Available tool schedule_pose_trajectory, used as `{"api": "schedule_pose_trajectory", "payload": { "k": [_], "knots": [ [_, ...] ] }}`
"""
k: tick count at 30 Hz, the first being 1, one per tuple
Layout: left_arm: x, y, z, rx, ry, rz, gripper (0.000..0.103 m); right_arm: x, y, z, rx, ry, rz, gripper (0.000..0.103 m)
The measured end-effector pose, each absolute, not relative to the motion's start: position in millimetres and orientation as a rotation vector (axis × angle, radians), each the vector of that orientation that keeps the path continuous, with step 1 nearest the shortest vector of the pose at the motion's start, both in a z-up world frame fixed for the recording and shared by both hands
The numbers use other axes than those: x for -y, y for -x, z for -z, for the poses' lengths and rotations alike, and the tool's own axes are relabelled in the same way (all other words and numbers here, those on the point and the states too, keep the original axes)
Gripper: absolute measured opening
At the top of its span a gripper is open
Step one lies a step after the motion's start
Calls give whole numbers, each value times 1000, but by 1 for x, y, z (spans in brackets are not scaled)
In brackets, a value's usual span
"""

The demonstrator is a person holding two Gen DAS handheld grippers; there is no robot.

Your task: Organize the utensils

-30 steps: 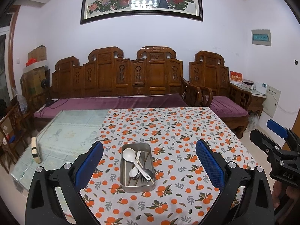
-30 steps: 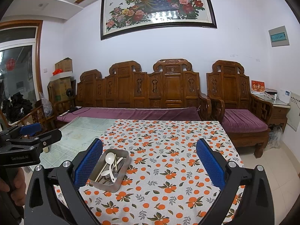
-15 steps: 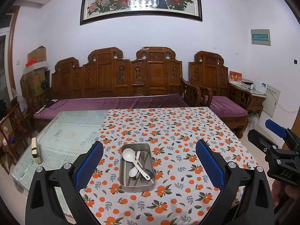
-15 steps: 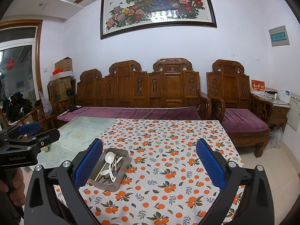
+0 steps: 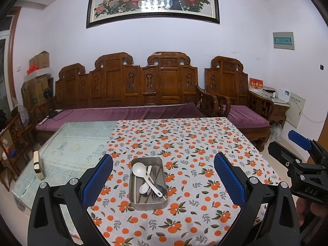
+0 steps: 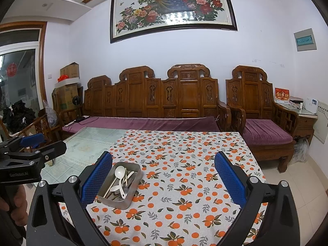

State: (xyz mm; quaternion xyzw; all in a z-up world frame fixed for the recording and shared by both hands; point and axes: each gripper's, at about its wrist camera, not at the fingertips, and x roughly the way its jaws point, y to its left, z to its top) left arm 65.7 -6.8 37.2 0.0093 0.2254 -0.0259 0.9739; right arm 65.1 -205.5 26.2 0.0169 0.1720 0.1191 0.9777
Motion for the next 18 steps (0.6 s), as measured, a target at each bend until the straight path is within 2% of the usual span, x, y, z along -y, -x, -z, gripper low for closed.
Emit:
{"api": "schedule_pose_trajectory", "payload": {
  "k": [18],
  "knots": [
    [5, -63, -41, -451, -14, 71, 95, 205, -65, -26, -347, -37, -242, 100]
  ]
}}
